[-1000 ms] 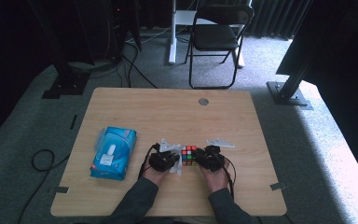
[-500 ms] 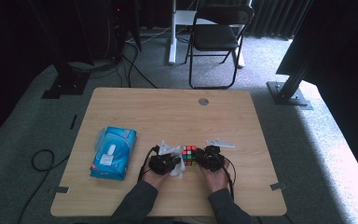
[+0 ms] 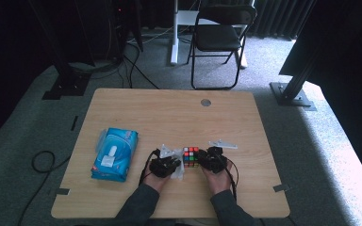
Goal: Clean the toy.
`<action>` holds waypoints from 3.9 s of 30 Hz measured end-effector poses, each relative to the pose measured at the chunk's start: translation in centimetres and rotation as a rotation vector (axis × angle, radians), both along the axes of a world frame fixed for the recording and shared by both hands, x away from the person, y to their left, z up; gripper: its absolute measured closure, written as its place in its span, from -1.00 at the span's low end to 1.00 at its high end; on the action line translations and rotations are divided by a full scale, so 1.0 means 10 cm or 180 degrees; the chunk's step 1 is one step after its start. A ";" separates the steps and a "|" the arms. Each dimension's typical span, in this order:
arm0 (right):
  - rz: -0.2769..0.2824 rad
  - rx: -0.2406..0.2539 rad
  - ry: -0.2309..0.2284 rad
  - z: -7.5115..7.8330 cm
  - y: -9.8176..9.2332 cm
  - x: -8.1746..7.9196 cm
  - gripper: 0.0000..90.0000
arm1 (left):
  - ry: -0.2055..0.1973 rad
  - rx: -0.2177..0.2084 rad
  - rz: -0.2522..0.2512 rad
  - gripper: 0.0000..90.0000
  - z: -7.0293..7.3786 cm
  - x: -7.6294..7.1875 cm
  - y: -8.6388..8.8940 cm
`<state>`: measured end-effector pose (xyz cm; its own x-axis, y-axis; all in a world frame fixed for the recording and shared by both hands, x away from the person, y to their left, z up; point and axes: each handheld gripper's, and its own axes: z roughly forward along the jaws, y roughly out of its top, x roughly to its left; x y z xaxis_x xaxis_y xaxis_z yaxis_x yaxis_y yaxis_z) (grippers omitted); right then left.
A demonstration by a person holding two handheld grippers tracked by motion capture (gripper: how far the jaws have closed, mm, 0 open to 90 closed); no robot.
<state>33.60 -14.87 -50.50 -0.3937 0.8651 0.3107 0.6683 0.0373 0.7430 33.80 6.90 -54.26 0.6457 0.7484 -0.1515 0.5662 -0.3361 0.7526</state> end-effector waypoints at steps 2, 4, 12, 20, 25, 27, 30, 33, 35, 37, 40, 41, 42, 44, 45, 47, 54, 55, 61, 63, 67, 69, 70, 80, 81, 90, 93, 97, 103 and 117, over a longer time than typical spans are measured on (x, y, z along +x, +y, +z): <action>0.0005 0.0017 0.0009 0.00 -0.01 0.01 0.54 | -0.0032 -0.0020 0.0043 0.85 0.01 0.00 0.03; 0.0008 0.0027 0.0021 0.00 -0.01 0.01 0.54 | -0.0043 -0.0014 0.0053 0.85 0.01 0.00 0.05; 0.0015 0.0136 0.0091 -0.01 -0.04 0.03 0.54 | -0.0132 0.0046 0.0118 0.83 0.02 0.00 0.08; 0.0016 0.0385 0.0267 -0.04 -0.11 0.07 0.53 | -0.0104 0.0093 0.0090 0.81 0.00 0.01 0.06; 0.0008 0.0555 0.0384 -0.06 -0.16 0.09 0.52 | -0.0100 0.0092 0.0091 0.81 0.00 0.01 0.06; -0.0001 0.0714 0.0477 -0.09 -0.21 0.11 0.52 | -0.0098 0.0096 0.0085 0.81 0.00 0.01 0.06; -0.0052 0.0842 0.0544 -0.09 -0.29 0.13 0.55 | -0.0094 0.0095 0.0083 0.81 0.00 0.01 0.06; -0.0136 0.0771 0.0498 -0.06 -0.36 0.13 0.60 | -0.0094 0.0104 0.0083 0.81 -0.01 0.01 0.06; -0.0215 0.0611 0.0449 -0.03 -0.40 0.12 0.65 | -0.0095 0.0115 0.0080 0.80 -0.01 0.01 0.05; -0.0284 0.0431 0.0427 -0.01 -0.40 0.11 0.82 | -0.0095 0.0113 0.0079 0.80 -0.01 0.01 0.05; -0.0297 0.0337 0.0493 -0.08 -0.39 0.12 0.81 | -0.0098 0.0109 0.0083 0.80 -0.01 0.01 0.05; -0.0298 0.0310 0.0485 -0.09 -0.38 0.11 0.76 | -0.0097 0.0108 0.0084 0.80 -0.01 0.01 0.06; -0.0283 0.0317 0.0483 -0.10 -0.37 0.11 0.73 | -0.0097 0.0106 0.0083 0.80 0.00 0.01 0.06; -0.0266 0.0338 0.0444 -0.08 -0.34 0.10 0.69 | -0.0099 0.0100 0.0084 0.80 0.00 0.01 0.06; -0.0262 0.0326 0.0419 -0.06 -0.34 0.09 0.66 | -0.0100 0.0097 0.0084 0.80 0.00 0.01 0.06; -0.0259 0.0364 0.0368 -0.03 -0.33 0.07 0.62 | -0.0104 0.0095 0.0087 0.80 0.00 0.01 0.06; -0.0174 0.0532 0.0282 0.02 -0.31 0.03 0.46 | -0.0107 0.0104 0.0090 0.80 0.00 0.01 0.06; -0.0159 0.0541 0.0290 0.02 -0.29 0.04 0.46 | -0.0106 0.0105 0.0086 0.80 0.00 0.01 0.06; -0.0122 0.0493 0.0336 -0.03 -0.20 0.07 0.44 | -0.0107 0.0114 0.0088 0.80 0.00 0.01 0.06; -0.0120 0.0496 0.0336 -0.04 -0.19 0.09 0.45 | -0.0107 0.0108 0.0092 0.80 0.00 0.01 0.06; -0.0118 0.0482 0.0316 -0.04 -0.19 0.13 0.48 | -0.0111 0.0110 0.0092 0.80 0.00 0.01 0.06; -0.0114 0.0459 0.0303 -0.05 -0.18 0.16 0.50 | -0.0110 0.0105 0.0094 0.80 0.00 0.01 0.06; -0.0100 0.0480 0.0303 -0.06 -0.19 0.17 0.51 | -0.0109 0.0105 0.0096 0.80 0.00 0.01 0.06; -0.0050 0.0382 0.0291 -0.03 -0.17 0.15 0.53 | -0.0092 0.0023 0.0137 0.82 0.01 0.02 0.09; -0.0054 0.0390 0.0291 -0.03 -0.17 0.15 0.53 | -0.0094 0.0015 0.0139 0.83 0.02 0.02 0.09; -0.0098 0.0410 0.0310 -0.03 -0.16 0.14 0.53 | -0.0158 -0.0109 0.0141 0.84 0.13 0.04 0.07; -0.0097 0.0419 0.0313 -0.03 -0.16 0.13 0.53 | -0.0178 -0.0119 0.0139 0.84 0.17 0.06 0.05; -0.0091 0.0454 0.0300 -0.05 -0.17 0.13 0.53 | -0.0229 -0.0138 0.0114 0.84 0.24 0.09 0.00; -0.0096 0.0454 0.0294 -0.05 -0.17 0.12 0.53 | -0.0276 -0.0165 0.0107 0.84 0.33 0.16 -0.05; -0.0078 0.0436 0.0265 -0.06 -0.17 0.10 0.51 | -0.0161 -0.0144 0.0052 0.85 0.27 0.26 -0.16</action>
